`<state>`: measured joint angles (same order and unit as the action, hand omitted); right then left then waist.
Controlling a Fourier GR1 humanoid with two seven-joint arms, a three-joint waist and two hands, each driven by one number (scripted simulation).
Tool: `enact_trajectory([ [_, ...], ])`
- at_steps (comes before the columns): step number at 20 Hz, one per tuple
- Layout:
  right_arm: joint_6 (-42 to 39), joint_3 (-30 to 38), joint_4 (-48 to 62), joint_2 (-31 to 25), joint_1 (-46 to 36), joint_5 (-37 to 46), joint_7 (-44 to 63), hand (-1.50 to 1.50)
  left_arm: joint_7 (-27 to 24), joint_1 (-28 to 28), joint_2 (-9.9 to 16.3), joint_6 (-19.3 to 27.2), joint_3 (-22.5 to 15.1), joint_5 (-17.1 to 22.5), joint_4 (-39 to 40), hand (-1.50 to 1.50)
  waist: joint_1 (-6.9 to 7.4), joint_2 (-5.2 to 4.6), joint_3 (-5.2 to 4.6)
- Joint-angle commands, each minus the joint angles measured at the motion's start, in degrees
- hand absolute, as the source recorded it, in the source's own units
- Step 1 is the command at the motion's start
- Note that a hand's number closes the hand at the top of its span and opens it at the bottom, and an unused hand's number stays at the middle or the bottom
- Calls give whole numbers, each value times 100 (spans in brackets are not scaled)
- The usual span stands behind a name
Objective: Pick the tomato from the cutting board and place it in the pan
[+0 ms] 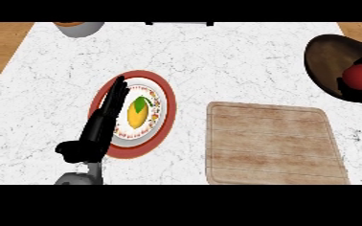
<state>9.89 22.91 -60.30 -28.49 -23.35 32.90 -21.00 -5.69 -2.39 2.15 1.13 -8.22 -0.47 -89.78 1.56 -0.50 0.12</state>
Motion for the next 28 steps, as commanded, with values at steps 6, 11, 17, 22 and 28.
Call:
enact_trajectory([
  [6,748,840,2930,-708,-1691,-310,-1203,150,-217,-258,-164,54,-110,-157,277,0,149,-74,14],
  [11,1036,1073,3738,-953,-1805,-350,-1874,150,-138,-78,-135,-70,-182,-47,87,0,271,-117,29],
  [17,355,-50,4557,-1069,-1908,830,-770,-150,-16,-443,-83,-150,-205,-96,119,0,481,-206,16],
  [22,-927,52,5001,-1093,-2389,620,-795,-150,34,-475,-194,-84,-163,-28,161,0,475,-197,36],
  [28,-784,733,4975,-950,-2479,-45,-1501,-150,-107,-347,-114,-115,-108,-2,188,0,398,-202,55],
])
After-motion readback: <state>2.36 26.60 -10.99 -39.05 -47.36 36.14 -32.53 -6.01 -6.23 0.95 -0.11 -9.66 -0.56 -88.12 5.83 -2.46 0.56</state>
